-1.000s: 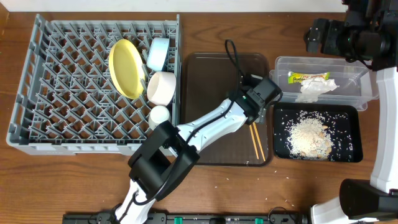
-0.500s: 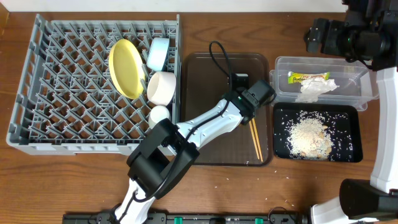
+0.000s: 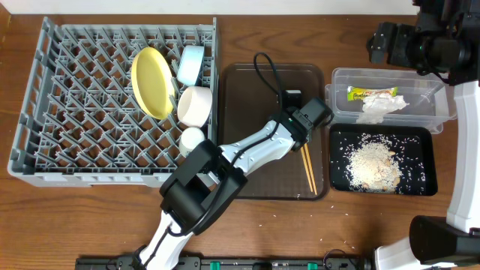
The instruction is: Sort waste into correct bins and load items into the dishwasher
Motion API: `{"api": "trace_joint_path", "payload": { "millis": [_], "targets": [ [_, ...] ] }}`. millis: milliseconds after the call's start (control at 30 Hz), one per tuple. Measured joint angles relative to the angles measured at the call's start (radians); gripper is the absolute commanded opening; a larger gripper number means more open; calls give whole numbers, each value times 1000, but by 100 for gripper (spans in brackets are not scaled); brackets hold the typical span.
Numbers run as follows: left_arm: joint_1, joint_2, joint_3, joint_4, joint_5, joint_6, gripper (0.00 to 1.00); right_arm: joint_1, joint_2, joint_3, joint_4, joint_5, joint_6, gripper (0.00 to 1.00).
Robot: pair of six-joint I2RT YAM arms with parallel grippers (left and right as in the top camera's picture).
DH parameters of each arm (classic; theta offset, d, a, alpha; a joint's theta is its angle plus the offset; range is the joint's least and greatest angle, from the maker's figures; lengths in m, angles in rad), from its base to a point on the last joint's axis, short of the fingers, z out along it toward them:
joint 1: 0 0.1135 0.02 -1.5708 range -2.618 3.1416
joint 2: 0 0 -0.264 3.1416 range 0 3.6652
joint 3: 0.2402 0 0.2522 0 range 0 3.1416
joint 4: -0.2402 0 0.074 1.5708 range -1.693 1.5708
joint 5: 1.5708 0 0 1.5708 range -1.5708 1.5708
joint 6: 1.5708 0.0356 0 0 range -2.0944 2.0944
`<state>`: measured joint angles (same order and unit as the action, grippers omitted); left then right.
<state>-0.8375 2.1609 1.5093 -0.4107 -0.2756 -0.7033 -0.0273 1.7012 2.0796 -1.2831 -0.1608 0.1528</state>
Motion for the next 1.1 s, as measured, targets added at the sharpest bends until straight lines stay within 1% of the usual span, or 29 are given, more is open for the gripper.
{"api": "trace_joint_path", "payload": {
  "millis": [100,167,300,433,500,533,567,633,800,900,1000,1100],
  "targets": [
    [0,0,0,3,5,0,72,0,0,0,0,0,0,99],
    [0,0,0,3,7,0,68,0,0,0,0,0,0,99],
    [0,8,0,19,10,-3,68,0,0,0,0,0,0,99],
    [-1,26,0,34,19,2,60,0,0,0,0,0,0,99],
    [-1,26,0,34,19,2,38,0,0,0,0,0,0,99],
    [0,26,0,35,20,2,24,0,0,0,0,0,0,99],
    [0,26,0,34,23,2,15,0,0,0,0,0,0,99],
    [0,26,0,34,29,3,8,0,0,0,0,0,0,99],
    [0,25,0,30,38,19,8,0,0,0,0,0,0,99],
    [2,16,1,-6,48,40,8,0,0,0,0,0,0,99],
    [23,-10,14,-86,106,119,8,0,0,0,0,0,0,99],
    [78,-89,21,-174,160,200,8,0,0,0,0,0,0,99]
  ]
}}
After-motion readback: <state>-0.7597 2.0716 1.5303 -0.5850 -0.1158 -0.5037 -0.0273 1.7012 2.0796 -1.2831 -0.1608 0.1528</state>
